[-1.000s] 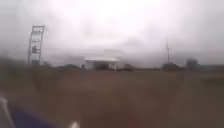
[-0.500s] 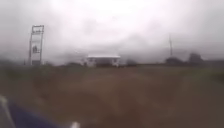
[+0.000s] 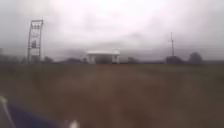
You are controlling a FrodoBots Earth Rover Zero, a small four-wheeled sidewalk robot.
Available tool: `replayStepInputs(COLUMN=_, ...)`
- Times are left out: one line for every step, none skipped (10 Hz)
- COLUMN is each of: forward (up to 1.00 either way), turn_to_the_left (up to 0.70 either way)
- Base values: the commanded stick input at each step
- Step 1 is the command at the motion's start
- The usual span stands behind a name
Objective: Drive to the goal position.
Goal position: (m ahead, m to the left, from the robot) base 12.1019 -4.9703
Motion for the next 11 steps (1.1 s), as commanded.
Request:
replayStepInputs(forward=0.7, turn_to_the_left=0.0)
replayStepInputs(forward=0.7, turn_to_the_left=0.0)
replayStepInputs(forward=0.7, turn_to_the_left=0.0)
replayStepInputs(forward=0.7, turn_to_the_left=0.0)
replayStepInputs(forward=0.7, turn_to_the_left=0.0)
replayStepInputs(forward=0.7, turn_to_the_left=0.0)
replayStepInputs(forward=0.7, turn_to_the_left=0.0)
replayStepInputs(forward=0.7, turn_to_the_left=0.0)
replayStepInputs(forward=0.7, turn_to_the_left=0.0)
replayStepInputs(forward=0.7, turn_to_the_left=0.0)
replayStepInputs(forward=0.7, turn_to_the_left=0.0)
